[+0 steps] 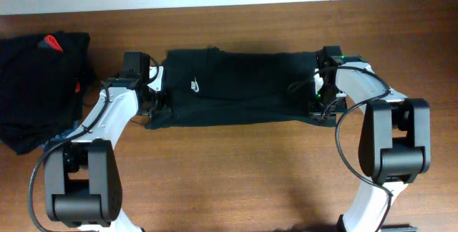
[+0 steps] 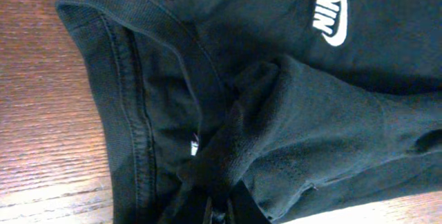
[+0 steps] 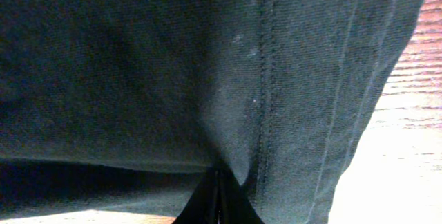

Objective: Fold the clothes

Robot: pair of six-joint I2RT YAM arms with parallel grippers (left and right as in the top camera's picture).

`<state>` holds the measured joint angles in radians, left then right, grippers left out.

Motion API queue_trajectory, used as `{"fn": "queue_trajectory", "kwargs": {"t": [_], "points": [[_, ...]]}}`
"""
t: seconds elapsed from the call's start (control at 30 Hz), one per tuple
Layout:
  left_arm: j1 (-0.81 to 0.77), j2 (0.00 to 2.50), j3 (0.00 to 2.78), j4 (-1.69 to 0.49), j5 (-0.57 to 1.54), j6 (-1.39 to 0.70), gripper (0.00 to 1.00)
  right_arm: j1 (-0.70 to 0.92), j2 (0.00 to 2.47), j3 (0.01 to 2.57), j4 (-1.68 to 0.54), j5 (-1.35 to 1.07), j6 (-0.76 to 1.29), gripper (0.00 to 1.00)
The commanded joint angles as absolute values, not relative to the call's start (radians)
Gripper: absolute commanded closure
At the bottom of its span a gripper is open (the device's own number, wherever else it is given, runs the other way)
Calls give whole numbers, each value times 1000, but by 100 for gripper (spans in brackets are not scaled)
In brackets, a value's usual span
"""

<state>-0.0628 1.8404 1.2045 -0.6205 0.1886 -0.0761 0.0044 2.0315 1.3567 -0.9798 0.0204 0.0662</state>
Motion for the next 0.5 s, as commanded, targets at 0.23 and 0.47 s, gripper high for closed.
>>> {"fn": "queue_trajectory", "kwargs": {"t": [0.23,0.47], "points": [[-64,1851,1211,-278,435,-79,99,8,2035,1333,-975,56,57,96],[-64,1851,1211,-242,292,-127,55,8,2035,1333,-976,56,57,96]]}}
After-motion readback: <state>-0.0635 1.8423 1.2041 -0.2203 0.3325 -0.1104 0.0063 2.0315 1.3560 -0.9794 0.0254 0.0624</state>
